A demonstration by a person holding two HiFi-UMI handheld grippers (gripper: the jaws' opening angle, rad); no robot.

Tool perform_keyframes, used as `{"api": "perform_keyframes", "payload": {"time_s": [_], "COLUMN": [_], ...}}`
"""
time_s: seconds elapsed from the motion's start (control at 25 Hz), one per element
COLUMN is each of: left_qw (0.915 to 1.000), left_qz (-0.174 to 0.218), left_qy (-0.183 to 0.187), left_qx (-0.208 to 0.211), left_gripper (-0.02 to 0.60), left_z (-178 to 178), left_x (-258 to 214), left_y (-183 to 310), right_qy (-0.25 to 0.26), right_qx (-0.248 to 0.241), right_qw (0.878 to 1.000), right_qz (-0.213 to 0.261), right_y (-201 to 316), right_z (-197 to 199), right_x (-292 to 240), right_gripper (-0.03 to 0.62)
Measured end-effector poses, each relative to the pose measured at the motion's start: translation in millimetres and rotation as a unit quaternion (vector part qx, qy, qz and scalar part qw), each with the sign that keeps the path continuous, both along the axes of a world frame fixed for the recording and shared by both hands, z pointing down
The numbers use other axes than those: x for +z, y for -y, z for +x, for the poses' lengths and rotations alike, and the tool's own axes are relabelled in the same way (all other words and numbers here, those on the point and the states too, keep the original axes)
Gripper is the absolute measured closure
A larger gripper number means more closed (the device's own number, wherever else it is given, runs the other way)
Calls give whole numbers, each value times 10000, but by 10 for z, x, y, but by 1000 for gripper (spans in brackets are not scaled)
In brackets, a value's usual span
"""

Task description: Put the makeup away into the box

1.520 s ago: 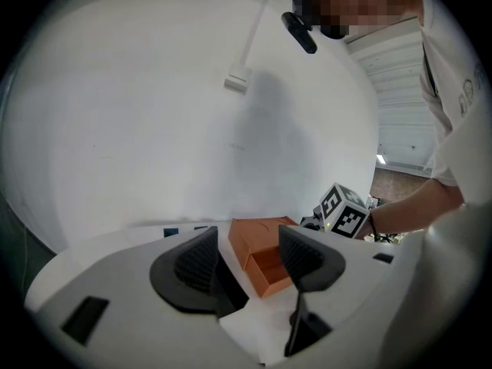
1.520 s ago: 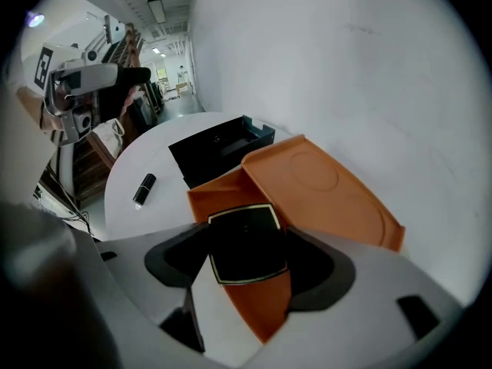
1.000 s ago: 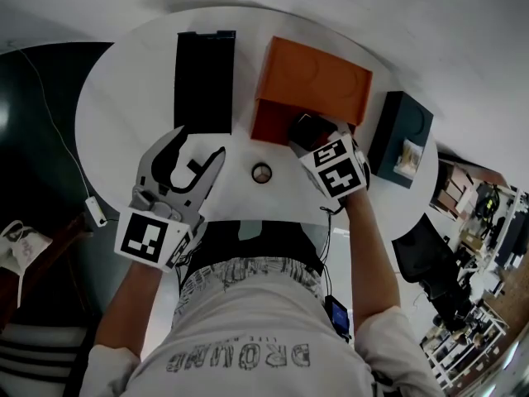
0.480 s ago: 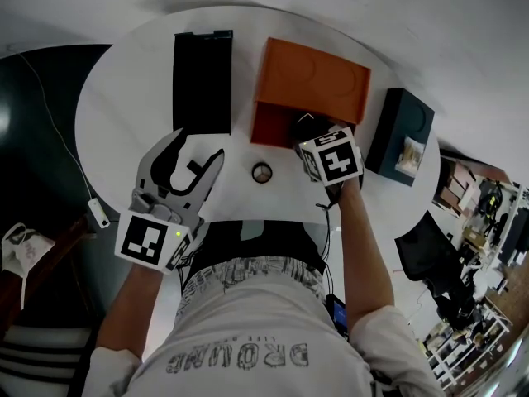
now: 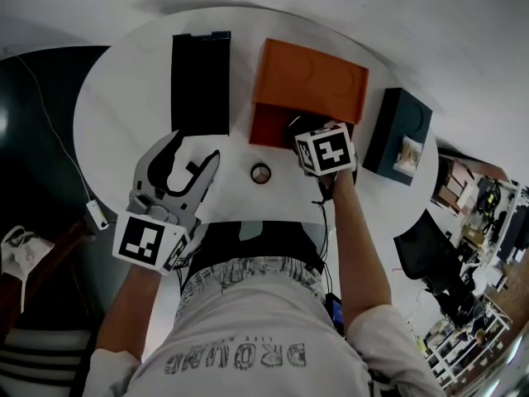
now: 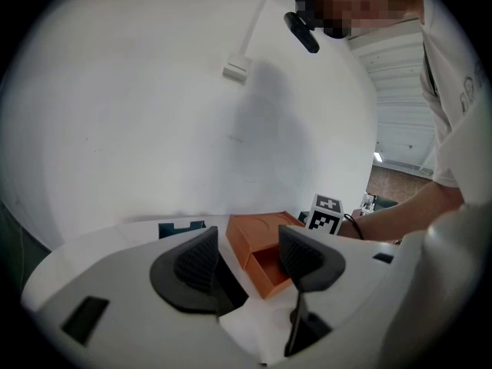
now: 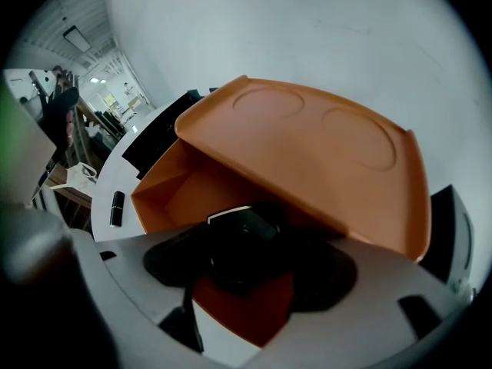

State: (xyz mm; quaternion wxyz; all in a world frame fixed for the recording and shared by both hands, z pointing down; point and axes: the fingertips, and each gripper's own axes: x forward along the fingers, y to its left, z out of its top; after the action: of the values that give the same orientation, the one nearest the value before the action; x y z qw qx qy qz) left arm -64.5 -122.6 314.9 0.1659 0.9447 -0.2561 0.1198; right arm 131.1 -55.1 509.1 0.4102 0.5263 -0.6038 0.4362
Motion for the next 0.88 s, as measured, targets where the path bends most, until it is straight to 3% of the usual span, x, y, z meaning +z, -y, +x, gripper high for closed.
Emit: {"api": "perform_keyframes", "payload": {"time_s": [0.64,0.88], "left_qw": [9999,9998], "left_qz": [28,83], "left_qy": [-15,-20], "left_qx": [99,185], "left_gripper": [313,313], "left_z": [96,171], "left_x": [-11,-52], "left_y": [-11,-55], "right_qy": [426,391], "right_qx": [27,-122], "right_qw": [9990,9977], "right_qz": [108,541], "right_y": [-28,-37], "right_z": [-51,-80], "right_x": [-90,-260], "right_gripper": [227,233]}}
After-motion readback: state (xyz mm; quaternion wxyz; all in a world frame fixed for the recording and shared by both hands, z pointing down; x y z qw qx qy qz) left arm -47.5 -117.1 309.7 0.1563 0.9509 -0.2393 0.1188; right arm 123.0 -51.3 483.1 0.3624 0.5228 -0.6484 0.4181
